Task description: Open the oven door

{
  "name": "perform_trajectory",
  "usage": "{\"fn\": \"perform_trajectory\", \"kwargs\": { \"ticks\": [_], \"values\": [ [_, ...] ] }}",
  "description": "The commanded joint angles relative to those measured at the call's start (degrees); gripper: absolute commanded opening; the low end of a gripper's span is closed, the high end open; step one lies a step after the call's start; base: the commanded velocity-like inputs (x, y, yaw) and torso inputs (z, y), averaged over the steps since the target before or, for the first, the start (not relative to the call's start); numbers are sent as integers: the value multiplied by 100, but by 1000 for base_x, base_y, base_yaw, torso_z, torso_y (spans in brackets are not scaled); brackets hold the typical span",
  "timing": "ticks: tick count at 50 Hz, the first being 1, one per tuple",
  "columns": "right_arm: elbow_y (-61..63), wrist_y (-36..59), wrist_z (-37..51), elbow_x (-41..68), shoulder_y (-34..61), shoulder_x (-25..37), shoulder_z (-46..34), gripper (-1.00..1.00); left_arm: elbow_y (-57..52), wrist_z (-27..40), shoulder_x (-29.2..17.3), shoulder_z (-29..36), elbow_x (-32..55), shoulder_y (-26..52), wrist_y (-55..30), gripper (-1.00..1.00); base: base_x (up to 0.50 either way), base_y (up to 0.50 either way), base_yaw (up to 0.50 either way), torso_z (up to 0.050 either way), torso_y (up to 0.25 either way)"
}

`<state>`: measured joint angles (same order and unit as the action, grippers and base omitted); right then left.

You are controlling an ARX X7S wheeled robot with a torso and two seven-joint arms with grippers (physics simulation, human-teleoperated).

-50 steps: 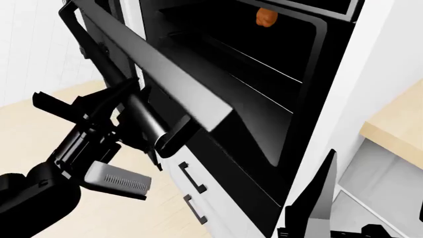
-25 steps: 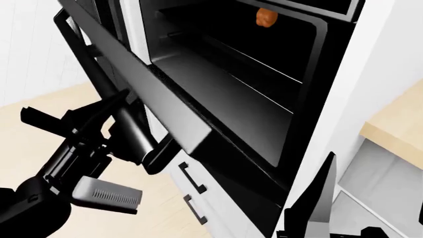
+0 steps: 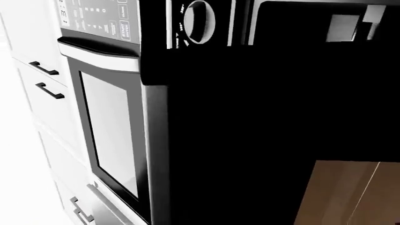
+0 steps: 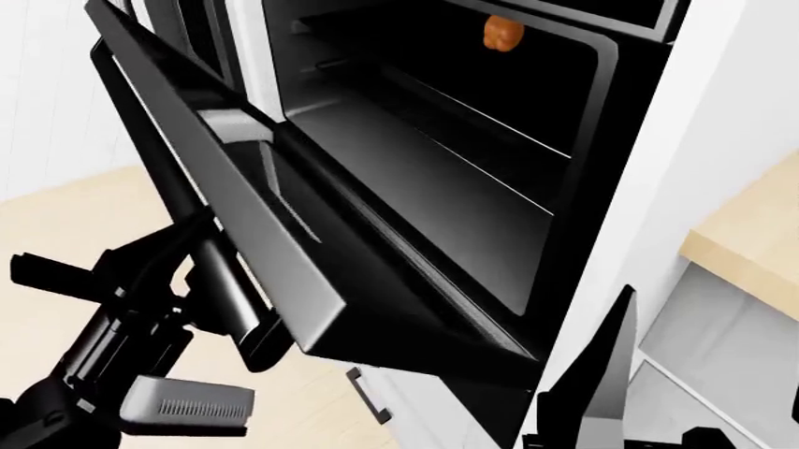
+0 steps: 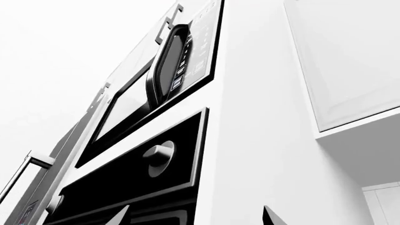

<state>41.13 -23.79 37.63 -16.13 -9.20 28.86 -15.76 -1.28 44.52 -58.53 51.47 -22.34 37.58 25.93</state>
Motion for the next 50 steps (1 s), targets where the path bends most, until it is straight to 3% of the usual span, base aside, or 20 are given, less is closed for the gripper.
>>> {"fn": "perform_trajectory", "kwargs": {
  "ticks": [1,17,31,50],
  "values": [
    [-25,2,1,20,33,8,-13,100,-811,1076,-193,-509,22,-35,420,-100,0,0,0,0,0],
    [-17,-40,28,-7,2,15,-28,100,-968,1432,-469,-531,-105,-486,321,-100,0,0,0,2,6],
    [26,-34,23,21,-11,31,-43,100,-1032,2036,-452,-636,-334,-842,179,-100,0,0,0,1,6],
    [43,-17,11,9,-1,49,-58,100,-1035,2344,-530,-667,-416,-1115,178,-100,0,0,0,2,7]
  ]
}}
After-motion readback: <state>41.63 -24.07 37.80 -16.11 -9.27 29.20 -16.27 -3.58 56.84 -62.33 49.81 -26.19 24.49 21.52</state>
